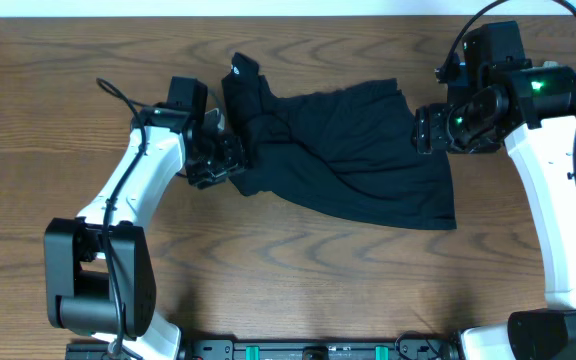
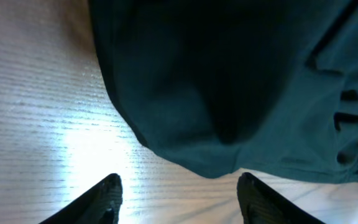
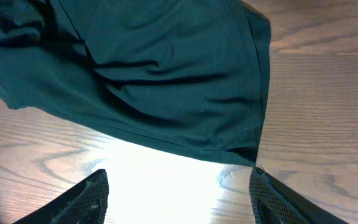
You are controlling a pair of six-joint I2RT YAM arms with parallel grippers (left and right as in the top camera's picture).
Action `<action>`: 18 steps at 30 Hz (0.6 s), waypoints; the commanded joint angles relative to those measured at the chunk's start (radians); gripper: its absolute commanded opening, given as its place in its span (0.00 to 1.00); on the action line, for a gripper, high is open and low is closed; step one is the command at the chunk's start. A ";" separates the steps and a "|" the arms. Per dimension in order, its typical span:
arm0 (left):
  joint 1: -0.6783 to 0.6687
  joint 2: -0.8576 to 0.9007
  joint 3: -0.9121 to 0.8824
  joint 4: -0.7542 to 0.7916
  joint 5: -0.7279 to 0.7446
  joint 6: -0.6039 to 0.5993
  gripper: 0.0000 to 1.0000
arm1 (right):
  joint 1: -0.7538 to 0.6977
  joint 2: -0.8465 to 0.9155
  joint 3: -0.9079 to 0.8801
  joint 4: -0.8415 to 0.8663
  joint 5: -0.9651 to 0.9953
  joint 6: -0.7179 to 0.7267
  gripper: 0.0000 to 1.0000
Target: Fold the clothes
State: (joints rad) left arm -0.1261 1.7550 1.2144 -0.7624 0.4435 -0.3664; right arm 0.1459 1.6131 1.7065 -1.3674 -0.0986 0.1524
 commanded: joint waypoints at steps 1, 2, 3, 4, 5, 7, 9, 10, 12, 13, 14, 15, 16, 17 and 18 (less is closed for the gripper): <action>0.008 -0.013 -0.059 0.045 0.036 -0.044 0.64 | -0.009 0.000 0.012 0.003 -0.006 0.007 0.71; 0.007 -0.012 -0.079 0.065 0.037 -0.060 0.64 | -0.009 0.000 0.012 0.003 -0.006 0.008 0.70; 0.007 -0.010 -0.105 0.095 0.045 -0.071 0.64 | -0.009 0.000 0.012 0.003 -0.006 0.008 0.71; 0.007 -0.010 -0.127 0.122 0.048 -0.083 0.64 | -0.009 0.000 0.012 0.003 -0.006 0.008 0.71; 0.007 -0.010 -0.153 0.161 0.047 -0.096 0.64 | -0.009 0.000 0.012 0.005 -0.007 0.008 0.71; 0.007 -0.010 -0.187 0.220 0.048 -0.117 0.65 | -0.009 0.000 0.012 0.009 -0.007 0.008 0.71; 0.006 -0.010 -0.207 0.263 0.052 -0.131 0.65 | -0.009 0.000 0.012 0.010 -0.006 0.008 0.70; 0.005 -0.010 -0.212 0.279 0.056 -0.130 0.66 | -0.009 0.000 0.012 0.010 -0.006 0.008 0.70; 0.005 -0.010 -0.222 0.306 0.055 -0.134 0.68 | -0.009 0.000 0.012 0.012 -0.006 0.008 0.70; 0.005 -0.010 -0.228 0.319 0.055 -0.142 0.68 | -0.009 0.000 0.012 0.014 -0.006 0.008 0.70; 0.005 -0.010 -0.231 0.328 0.055 -0.145 0.68 | -0.009 0.000 0.012 0.016 -0.007 0.008 0.70; 0.005 -0.010 -0.232 0.338 0.055 -0.148 0.68 | -0.009 0.000 0.012 0.018 -0.006 0.008 0.70; 0.002 -0.010 -0.233 0.352 0.055 -0.149 0.67 | -0.009 0.000 0.012 0.019 -0.007 0.008 0.70; -0.001 -0.010 -0.233 0.366 0.055 -0.158 0.64 | -0.009 0.000 0.012 0.021 -0.007 0.008 0.70; -0.005 -0.010 -0.233 0.379 0.055 -0.163 0.59 | -0.009 0.000 0.012 0.022 -0.007 0.008 0.70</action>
State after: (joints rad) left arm -0.1257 1.7542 0.9897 -0.4023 0.4923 -0.5053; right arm 0.1459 1.6127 1.7065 -1.3479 -0.0986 0.1524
